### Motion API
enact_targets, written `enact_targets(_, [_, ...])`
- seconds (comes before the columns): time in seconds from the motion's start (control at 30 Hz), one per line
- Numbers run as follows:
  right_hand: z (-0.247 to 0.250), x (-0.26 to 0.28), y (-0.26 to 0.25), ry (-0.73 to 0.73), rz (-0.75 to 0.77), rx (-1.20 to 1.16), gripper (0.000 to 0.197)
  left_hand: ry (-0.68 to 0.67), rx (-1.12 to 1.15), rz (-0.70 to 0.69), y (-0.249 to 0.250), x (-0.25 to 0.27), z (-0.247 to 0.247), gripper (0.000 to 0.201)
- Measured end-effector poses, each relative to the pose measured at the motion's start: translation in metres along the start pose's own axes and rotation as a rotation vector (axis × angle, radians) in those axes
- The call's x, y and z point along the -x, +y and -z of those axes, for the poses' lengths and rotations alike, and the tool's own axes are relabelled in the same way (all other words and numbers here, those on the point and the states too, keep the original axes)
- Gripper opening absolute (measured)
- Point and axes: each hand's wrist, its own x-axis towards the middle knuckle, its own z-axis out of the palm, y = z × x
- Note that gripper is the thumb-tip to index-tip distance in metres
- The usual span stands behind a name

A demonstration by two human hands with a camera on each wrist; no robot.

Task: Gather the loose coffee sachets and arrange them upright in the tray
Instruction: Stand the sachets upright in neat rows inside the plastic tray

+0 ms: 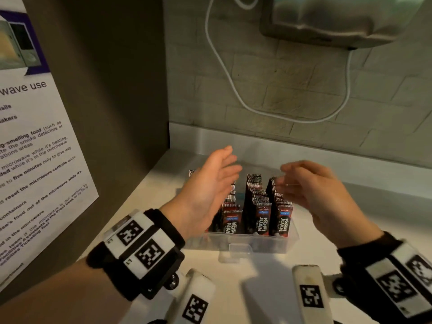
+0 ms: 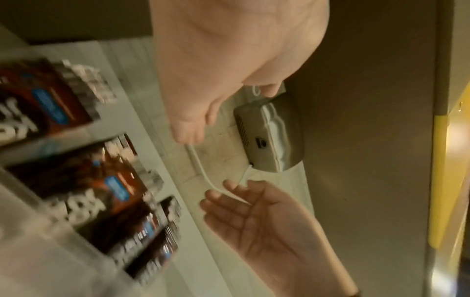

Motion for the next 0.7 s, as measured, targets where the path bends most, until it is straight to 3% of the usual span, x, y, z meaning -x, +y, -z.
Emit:
enact_targets(0.17, [0.001, 0.007, 0.021, -0.114, -0.174, 0.080, 0.011, -0.176, 0.071, 0.132, -0.024, -0.003, -0.029, 0.079])
enact_targets(0.33, [-0.006, 0.009, 0.031, -0.205, -0.234, 0.131, 0.012, -0.164, 0.098, 0.179, -0.046, -0.023, -0.043, 0.113])
enact_targets(0.43, [-0.009, 0.004, 0.035, -0.227, -0.251, 0.155, 0.013, -0.104, 0.057, 0.232, -0.045, -0.027, -0.047, 0.092])
enact_targets(0.57, [-0.019, -0.001, 0.042, -0.230, -0.264, 0.238, 0.028, -0.032, 0.054, 0.306, -0.048, -0.039, -0.047, 0.080])
enact_targets(0.7, [-0.026, -0.007, 0.049, -0.223, -0.282, 0.257, 0.022, 0.019, 0.019, 0.321, -0.045, -0.040, -0.050, 0.052])
